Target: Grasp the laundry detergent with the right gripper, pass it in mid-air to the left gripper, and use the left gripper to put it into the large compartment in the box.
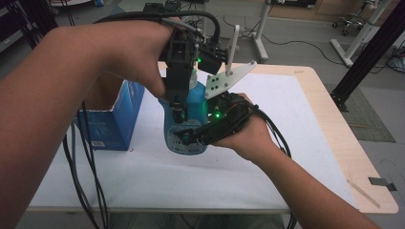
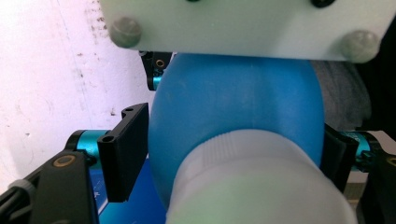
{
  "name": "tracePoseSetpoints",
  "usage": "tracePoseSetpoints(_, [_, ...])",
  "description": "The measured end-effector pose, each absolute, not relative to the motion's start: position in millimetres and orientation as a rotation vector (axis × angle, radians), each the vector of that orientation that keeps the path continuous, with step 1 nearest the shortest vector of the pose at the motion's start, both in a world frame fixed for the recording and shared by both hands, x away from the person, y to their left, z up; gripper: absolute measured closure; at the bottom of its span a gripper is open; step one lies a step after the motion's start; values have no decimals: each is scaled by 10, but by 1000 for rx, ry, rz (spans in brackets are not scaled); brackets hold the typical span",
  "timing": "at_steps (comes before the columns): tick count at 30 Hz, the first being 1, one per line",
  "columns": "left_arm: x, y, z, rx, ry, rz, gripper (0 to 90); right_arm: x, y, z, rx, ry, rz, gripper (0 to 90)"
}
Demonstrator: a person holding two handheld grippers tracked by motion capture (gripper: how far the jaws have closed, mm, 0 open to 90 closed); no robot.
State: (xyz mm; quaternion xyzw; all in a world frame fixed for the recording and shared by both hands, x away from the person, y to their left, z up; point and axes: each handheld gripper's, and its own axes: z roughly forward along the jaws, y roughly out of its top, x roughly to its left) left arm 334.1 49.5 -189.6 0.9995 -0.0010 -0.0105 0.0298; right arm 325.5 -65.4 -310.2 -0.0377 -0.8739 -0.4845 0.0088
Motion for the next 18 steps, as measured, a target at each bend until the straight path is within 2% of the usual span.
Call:
tracePoseSetpoints(7, [3353,483,-1912,3090,-1,-22,249,3259,-653,-3108,-120,-2736,-1506,450])
tracePoseSetpoints(18, [3352,450,-1913,3098,0,-52,372,3265,-659,-3108,-115,-2731,-1518,451])
